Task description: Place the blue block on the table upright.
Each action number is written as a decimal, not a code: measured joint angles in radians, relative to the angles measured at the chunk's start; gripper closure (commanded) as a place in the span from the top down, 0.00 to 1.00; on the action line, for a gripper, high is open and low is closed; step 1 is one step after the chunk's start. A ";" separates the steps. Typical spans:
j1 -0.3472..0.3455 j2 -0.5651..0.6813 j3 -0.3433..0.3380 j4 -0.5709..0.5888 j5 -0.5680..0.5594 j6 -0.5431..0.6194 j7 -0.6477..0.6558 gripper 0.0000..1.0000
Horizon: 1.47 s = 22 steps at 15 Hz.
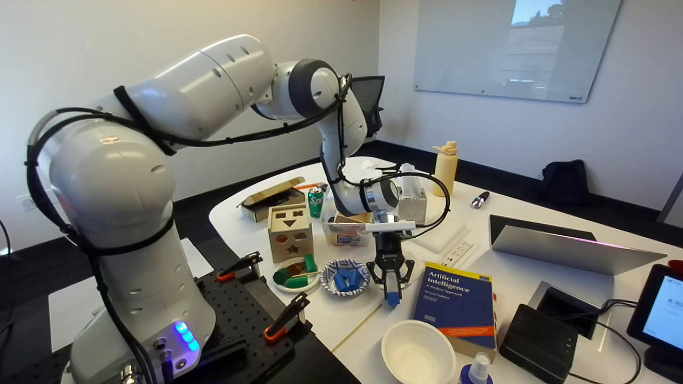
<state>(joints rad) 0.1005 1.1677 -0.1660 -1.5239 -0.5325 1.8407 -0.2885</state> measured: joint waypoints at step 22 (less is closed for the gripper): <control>-0.046 0.302 0.020 0.443 0.000 -0.514 -0.059 0.10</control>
<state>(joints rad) 0.0548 1.4699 -0.1456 -1.0813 -0.5327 1.3263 -0.3478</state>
